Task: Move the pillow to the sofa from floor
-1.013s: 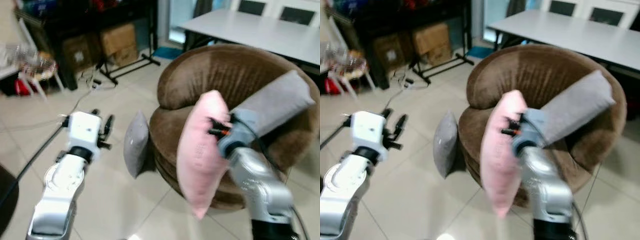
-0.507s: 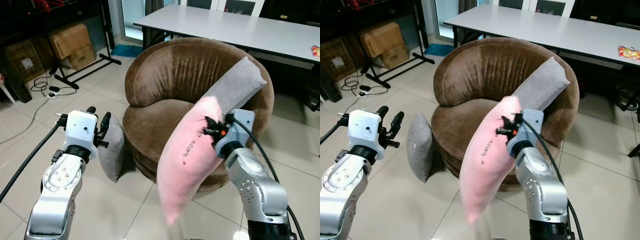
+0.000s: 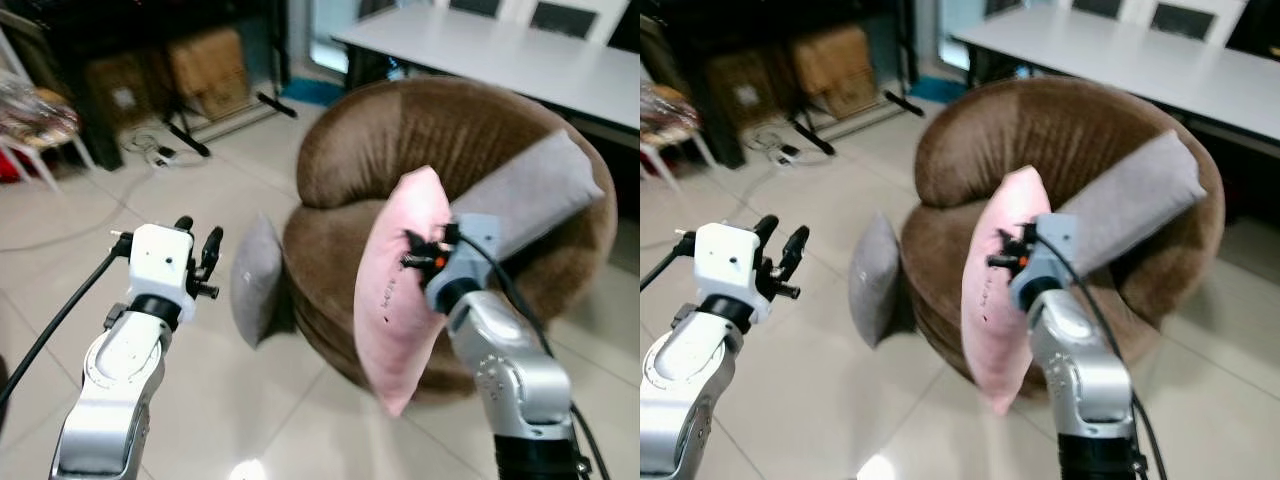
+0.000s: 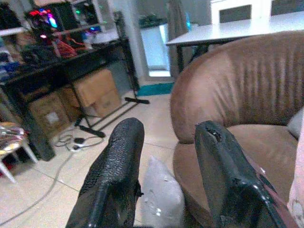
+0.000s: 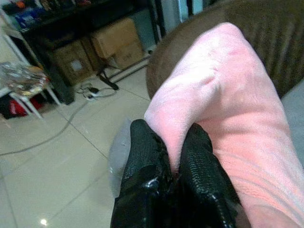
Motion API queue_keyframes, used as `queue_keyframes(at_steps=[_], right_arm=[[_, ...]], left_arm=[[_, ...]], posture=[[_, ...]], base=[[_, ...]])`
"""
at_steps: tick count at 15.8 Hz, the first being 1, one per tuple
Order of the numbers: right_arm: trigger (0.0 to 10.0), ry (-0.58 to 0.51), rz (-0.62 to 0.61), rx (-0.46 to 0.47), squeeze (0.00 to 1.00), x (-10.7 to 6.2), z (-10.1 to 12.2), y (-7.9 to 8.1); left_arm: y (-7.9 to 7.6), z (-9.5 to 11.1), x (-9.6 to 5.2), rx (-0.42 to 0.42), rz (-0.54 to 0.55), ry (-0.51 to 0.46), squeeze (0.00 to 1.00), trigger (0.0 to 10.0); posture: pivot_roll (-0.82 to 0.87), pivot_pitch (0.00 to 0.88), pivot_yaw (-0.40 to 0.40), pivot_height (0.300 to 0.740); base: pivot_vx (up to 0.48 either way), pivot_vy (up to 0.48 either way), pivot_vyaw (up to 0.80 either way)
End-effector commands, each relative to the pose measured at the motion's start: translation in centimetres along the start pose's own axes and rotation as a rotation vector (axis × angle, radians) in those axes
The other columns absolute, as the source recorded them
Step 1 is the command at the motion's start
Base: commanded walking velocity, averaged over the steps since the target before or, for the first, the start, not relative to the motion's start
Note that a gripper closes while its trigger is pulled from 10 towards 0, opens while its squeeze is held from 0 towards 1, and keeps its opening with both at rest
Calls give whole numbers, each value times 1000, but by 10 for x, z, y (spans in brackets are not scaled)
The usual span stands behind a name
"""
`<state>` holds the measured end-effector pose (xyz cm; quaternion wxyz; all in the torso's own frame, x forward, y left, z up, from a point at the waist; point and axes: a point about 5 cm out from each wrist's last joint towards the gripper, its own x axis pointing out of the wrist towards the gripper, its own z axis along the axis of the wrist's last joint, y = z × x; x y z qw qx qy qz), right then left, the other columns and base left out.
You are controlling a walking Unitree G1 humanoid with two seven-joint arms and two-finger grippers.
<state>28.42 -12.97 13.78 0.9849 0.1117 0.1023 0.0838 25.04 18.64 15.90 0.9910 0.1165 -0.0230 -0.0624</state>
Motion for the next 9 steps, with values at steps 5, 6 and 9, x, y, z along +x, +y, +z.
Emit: queue_keyframes(at_steps=[5, 6, 9], right_arm=[[10000, -70, 25, -26, 0, 1, 13, 1], [10000, -70, 30, -33, 0, 1, 13, 2], [10000, -70, 34, -34, 0, 1, 12, 2]], left_arm=[[-2, 6, 0, -2, -18, -29, 0, 10000], [-2, 6, 0, -2, -20, -28, 0, 10000], [-2, 6, -1, -4, -21, -27, 0, 10000]], posture=[[-50, 0, -15, 740], [-50, 0, -15, 740], [-45, 0, -22, 740]], base=[[320, 0, 0], [322, 0, 525], [320, 0, 698]])
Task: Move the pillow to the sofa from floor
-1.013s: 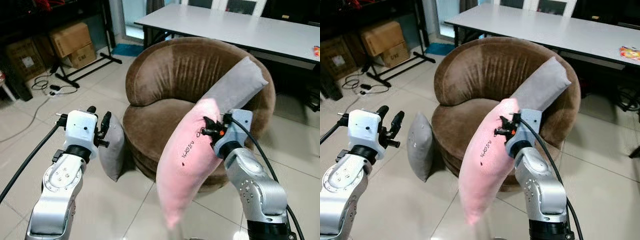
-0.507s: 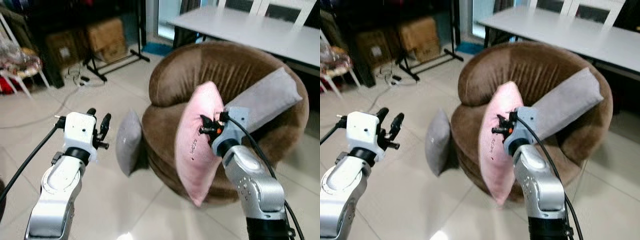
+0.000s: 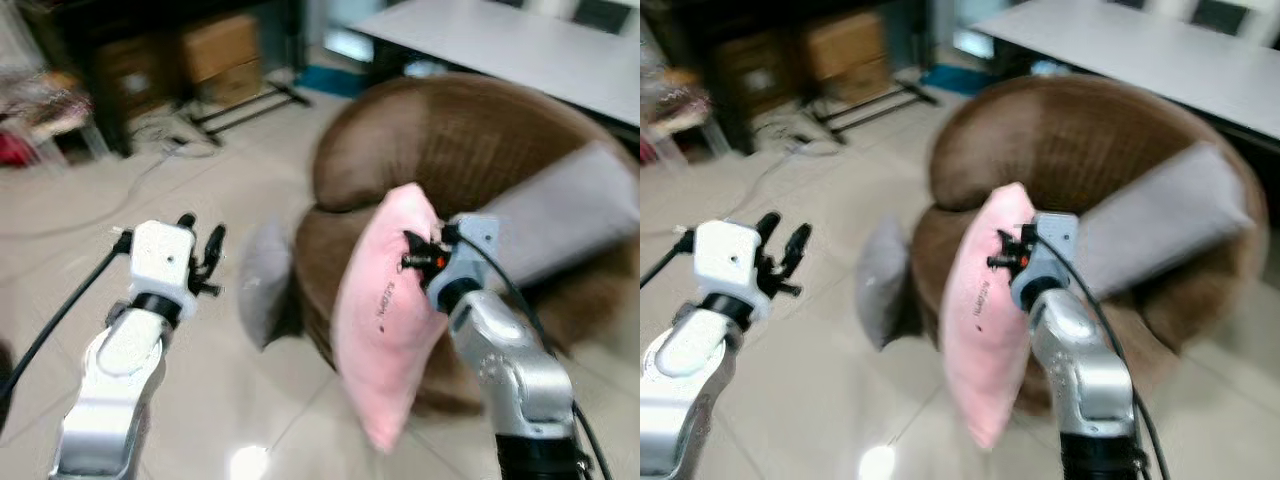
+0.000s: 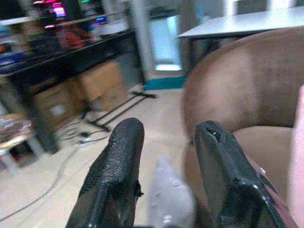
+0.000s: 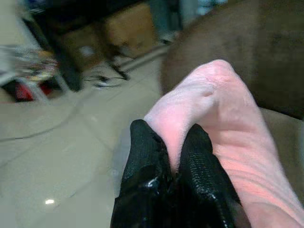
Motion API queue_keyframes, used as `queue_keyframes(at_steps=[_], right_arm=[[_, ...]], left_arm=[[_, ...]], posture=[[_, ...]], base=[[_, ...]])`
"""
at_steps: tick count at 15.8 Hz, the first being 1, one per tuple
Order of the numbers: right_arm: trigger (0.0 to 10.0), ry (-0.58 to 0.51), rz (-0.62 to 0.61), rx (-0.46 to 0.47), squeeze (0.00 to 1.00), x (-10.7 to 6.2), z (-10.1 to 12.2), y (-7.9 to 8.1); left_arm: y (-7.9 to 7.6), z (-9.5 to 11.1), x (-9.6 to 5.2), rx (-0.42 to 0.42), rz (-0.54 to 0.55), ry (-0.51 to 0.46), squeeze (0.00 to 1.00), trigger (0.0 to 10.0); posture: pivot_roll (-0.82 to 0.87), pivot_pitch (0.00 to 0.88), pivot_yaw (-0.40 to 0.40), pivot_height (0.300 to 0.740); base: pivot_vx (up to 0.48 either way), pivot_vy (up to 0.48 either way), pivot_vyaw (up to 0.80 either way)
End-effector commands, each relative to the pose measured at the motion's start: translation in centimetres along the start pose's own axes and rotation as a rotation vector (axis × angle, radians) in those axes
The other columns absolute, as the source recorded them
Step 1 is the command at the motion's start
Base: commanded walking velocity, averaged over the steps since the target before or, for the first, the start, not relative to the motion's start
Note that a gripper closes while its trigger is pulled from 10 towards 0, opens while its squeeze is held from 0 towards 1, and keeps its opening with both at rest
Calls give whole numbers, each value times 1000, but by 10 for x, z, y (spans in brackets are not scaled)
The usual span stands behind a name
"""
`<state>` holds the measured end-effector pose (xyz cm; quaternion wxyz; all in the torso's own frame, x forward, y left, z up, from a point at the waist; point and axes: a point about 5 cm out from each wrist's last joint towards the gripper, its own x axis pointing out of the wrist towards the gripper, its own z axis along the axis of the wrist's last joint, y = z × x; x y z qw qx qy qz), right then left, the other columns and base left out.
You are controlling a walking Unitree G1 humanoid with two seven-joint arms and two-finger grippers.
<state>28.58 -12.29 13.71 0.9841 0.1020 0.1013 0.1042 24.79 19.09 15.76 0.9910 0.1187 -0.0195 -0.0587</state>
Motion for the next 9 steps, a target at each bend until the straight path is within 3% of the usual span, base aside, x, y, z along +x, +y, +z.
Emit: queue_keyframes(at_steps=[1, 9], right_arm=[[10000, -70, -4, -8, 0, -2, 13, -4], [10000, -78, 11, -8, 0, -1, 13, -2]], left_arm=[[-6, 8, 1, -9, -28, -35, 0, 10000], [-6, 7, -1, 1, -35, -25, 0, 10000]], posture=[[-45, 0, -23, 740], [-34, 0, -24, 740]], base=[[319, 0, 0], [319, 0, 0]])
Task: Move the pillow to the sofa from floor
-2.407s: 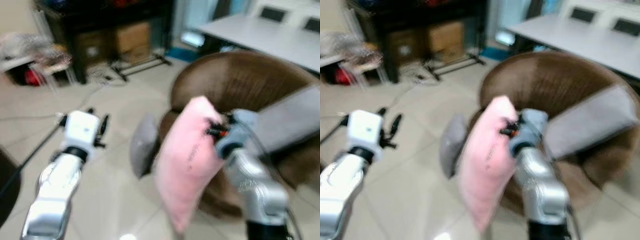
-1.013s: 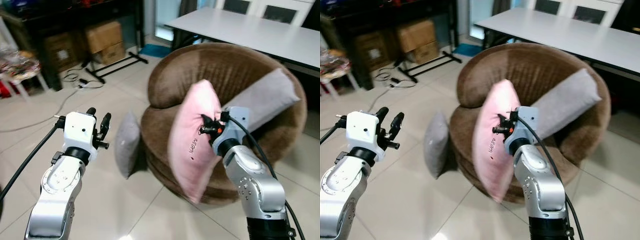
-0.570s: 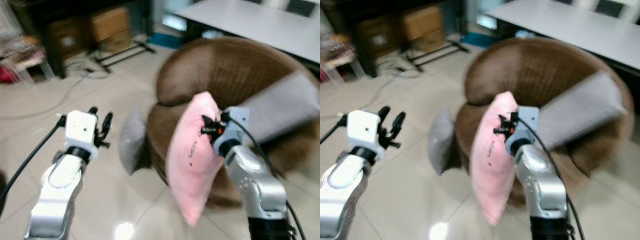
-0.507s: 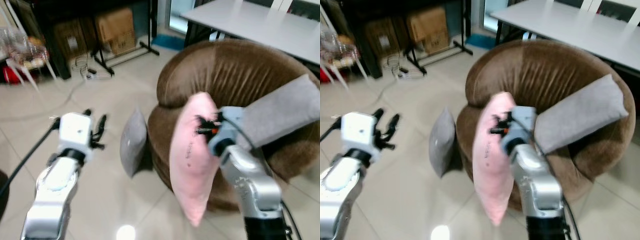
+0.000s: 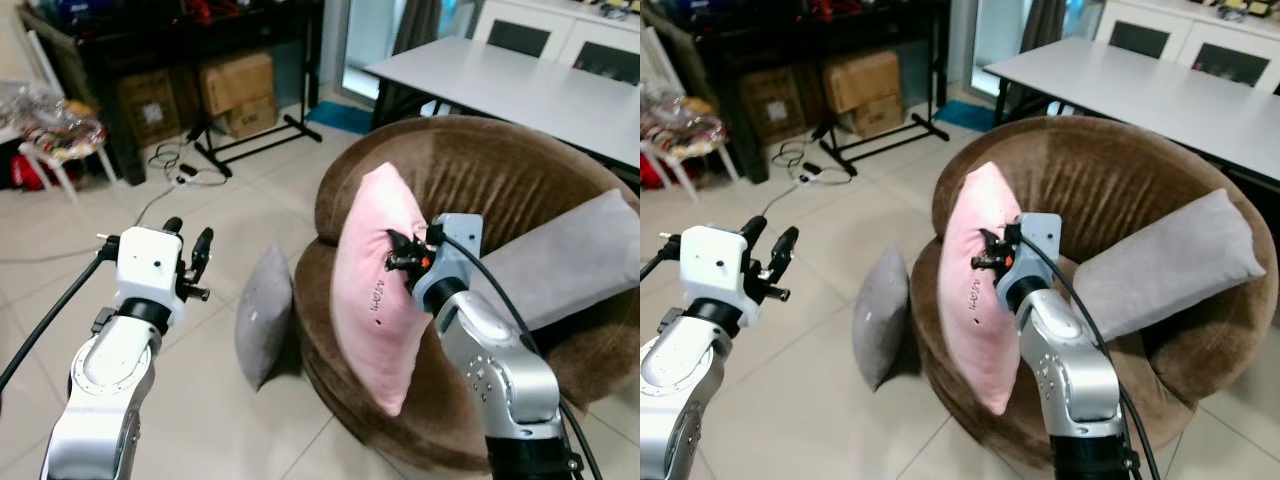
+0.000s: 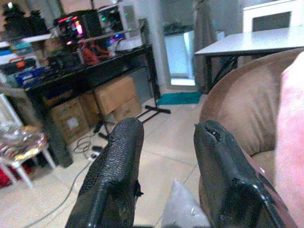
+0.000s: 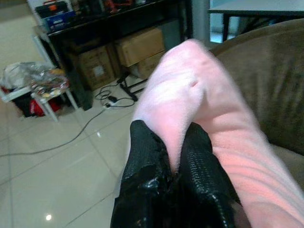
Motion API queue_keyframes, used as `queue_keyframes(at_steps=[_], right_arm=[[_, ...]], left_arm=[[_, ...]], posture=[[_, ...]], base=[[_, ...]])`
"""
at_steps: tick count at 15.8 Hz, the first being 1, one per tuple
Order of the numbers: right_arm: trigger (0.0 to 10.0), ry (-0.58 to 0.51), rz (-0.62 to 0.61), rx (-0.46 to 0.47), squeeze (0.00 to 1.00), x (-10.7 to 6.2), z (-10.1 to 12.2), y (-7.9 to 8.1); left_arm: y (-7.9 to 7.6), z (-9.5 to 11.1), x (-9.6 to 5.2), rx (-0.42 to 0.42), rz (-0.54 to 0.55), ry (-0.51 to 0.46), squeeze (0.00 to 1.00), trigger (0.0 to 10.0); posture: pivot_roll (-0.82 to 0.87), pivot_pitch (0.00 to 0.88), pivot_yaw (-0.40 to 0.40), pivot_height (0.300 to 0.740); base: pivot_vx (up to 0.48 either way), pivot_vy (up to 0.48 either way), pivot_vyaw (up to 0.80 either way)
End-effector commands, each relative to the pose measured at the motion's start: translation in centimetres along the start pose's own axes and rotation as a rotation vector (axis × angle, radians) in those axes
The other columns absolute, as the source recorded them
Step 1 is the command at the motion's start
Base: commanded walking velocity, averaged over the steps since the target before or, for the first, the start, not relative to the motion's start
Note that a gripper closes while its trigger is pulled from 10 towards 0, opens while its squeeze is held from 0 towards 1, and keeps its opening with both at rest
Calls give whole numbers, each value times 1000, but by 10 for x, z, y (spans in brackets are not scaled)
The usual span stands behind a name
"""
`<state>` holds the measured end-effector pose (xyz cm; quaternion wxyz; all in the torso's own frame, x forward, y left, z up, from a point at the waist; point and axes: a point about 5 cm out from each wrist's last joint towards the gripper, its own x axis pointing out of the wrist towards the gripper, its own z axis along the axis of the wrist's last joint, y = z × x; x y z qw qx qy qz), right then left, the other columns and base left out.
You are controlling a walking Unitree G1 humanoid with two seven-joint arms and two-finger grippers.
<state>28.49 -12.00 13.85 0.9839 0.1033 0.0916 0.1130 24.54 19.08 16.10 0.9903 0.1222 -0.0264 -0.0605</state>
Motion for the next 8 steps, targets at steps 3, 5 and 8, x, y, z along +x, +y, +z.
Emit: queue_keyframes(at_steps=[3, 5, 8], right_arm=[[10000, -67, 0, -1, 0, -2, 13, -3], [10000, -69, 1, 2, 0, -2, 13, -3], [10000, -77, 3, 0, 0, -1, 15, -3]], left_arm=[[-5, 2, 2, -1, -36, -6, 0, 10000], [-7, 3, 3, 0, -42, -6, 0, 10000], [-8, 3, 3, 0, -46, -6, 0, 10000]], posture=[[-39, 0, -18, 740], [-42, 0, -16, 740], [-44, 0, -14, 740]], base=[[320, 0, 0], [319, 0, 0], [320, 0, 0]])
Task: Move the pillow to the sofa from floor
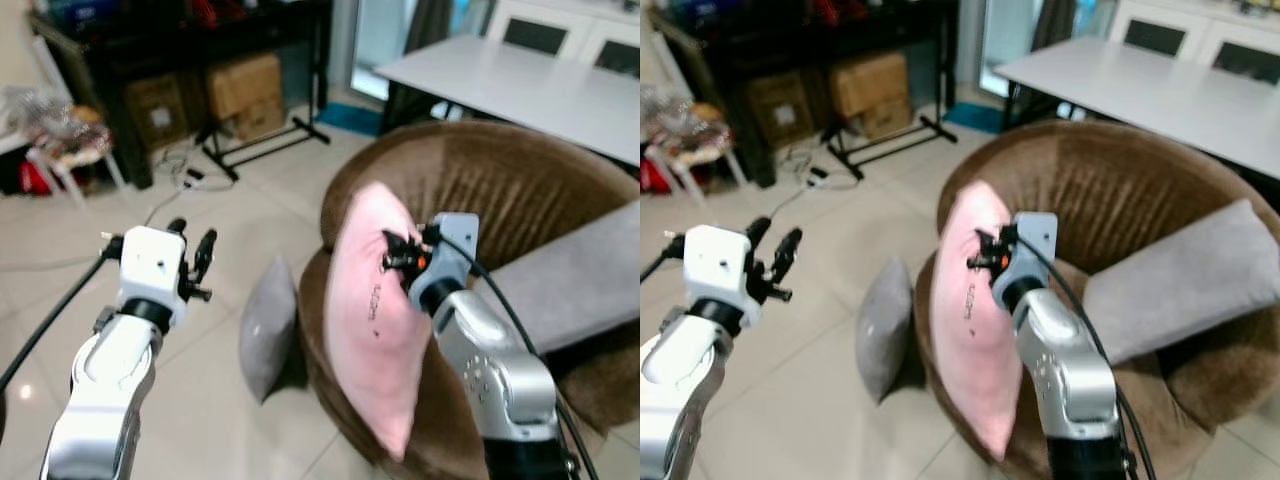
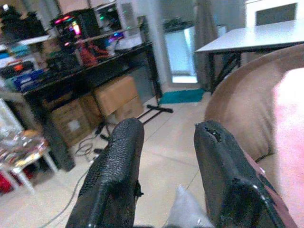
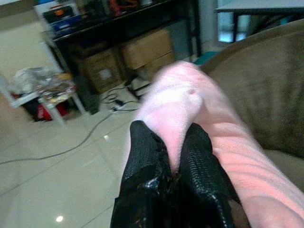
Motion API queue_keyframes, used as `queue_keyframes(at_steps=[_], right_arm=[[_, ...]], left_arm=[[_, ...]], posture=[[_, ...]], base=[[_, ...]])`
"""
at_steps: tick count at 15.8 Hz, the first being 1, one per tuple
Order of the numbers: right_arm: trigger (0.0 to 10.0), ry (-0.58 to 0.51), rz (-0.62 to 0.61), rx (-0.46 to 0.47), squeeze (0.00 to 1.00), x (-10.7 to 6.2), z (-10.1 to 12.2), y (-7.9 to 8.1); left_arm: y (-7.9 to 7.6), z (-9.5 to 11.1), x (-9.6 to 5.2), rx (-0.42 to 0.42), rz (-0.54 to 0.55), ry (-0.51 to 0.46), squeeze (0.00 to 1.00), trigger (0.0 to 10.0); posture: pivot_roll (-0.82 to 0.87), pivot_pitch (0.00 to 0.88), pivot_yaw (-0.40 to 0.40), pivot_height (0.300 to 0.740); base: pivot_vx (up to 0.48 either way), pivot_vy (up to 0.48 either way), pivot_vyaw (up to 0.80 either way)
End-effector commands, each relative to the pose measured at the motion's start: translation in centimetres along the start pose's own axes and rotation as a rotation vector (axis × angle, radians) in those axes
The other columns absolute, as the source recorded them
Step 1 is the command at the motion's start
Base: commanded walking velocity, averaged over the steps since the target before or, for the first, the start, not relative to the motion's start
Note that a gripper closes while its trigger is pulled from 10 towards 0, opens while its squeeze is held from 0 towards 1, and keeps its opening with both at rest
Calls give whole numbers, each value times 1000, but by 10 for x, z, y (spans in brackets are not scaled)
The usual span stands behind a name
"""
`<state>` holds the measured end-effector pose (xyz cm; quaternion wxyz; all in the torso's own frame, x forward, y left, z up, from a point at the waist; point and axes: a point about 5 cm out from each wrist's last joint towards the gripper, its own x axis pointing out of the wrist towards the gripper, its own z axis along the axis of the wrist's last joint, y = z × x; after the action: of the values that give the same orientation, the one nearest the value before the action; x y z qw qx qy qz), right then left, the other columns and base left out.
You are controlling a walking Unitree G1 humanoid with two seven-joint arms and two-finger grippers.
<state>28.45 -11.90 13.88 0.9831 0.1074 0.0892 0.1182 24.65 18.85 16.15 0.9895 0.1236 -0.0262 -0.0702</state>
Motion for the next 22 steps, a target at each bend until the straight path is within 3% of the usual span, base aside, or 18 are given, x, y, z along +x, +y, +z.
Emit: queue_keyframes(at_steps=[1, 18, 22], right_arm=[[10000, -74, -11, -9, 0, -1, 15, -5], [10000, -74, -11, -22, 0, -2, 16, -5], [10000, -59, -10, -7, 0, -2, 15, -6]], left_arm=[[-5, 2, 2, -3, -25, -4, 0, 10000], [-8, 1, 2, -5, -25, 2, 0, 10000], [-8, 0, 0, -2, -27, 6, 0, 10000]], posture=[[-44, 0, -14, 740], [-51, 0, -19, 740], [-49, 0, -20, 740]], base=[[322, 0, 0], [321, 0, 0], [321, 0, -753]])
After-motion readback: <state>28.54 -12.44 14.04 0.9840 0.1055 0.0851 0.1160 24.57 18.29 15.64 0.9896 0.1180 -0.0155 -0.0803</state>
